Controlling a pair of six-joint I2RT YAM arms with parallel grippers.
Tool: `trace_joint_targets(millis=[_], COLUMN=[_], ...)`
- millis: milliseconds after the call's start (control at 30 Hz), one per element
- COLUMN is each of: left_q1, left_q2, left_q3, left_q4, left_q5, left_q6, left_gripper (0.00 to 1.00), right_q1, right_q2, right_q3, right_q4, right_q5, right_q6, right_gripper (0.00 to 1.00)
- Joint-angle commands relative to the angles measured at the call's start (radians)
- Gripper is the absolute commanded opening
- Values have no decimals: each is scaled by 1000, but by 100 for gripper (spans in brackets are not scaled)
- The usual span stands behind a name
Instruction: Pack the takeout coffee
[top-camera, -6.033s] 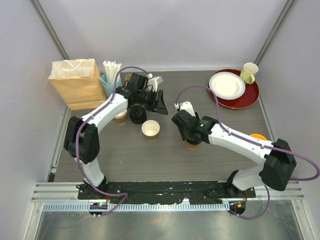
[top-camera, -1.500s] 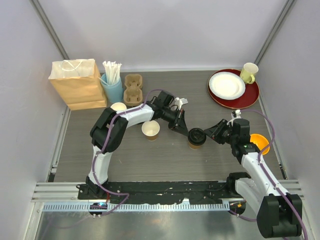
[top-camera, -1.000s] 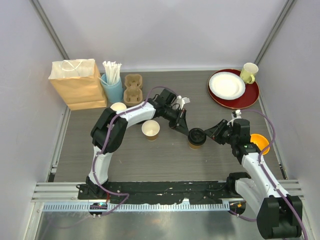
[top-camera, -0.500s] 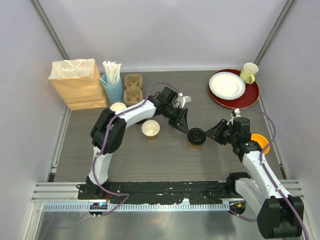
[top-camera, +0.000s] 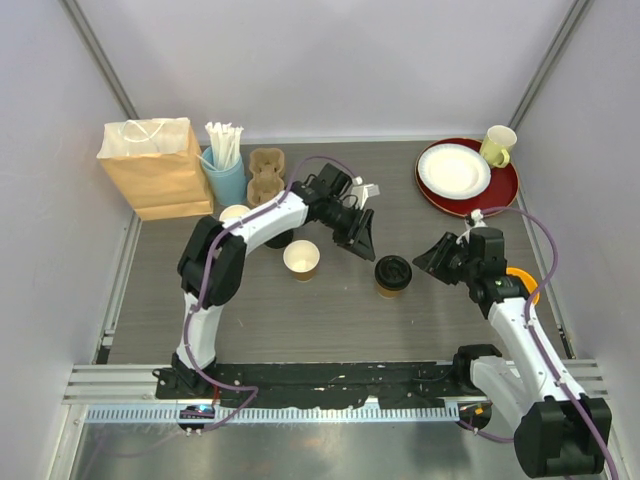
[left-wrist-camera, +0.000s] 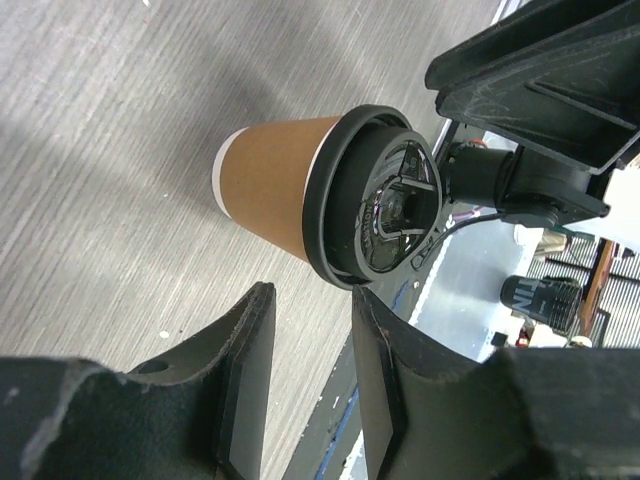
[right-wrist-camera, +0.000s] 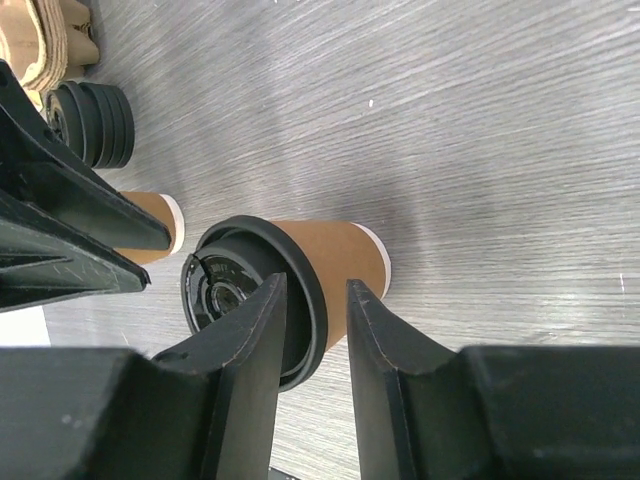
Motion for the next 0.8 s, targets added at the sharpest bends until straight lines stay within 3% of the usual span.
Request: trace_joint_targets(millis=[0, 267, 400, 467, 567, 767], left_q1=[23, 164, 314, 385, 455, 474], left_q2=[-89, -244, -265, -262, -305, -364], left_q3=[106, 209, 228, 243, 150, -119], left_q4=[-116, -328, -415, -520, -551, -413], left_q5=[-27, -237, -262, -217, -180, -225], left_q6=[87, 342, 494, 694, 927, 1118], left_gripper=[41, 59, 57, 55, 58, 60], right_q1=[-3, 0, 2, 2, 14, 42], right_q2=[-17, 57, 106, 118, 141, 166], right_q3=[82, 223, 240, 240, 235, 234], right_q4=[-2, -32, -8, 21, 66, 76], right_q5=[16, -25, -96, -172, -240, -240], right_q6=[-59, -207, -260, -281, -280, -300], right_gripper=[37, 41, 41, 43, 43, 43])
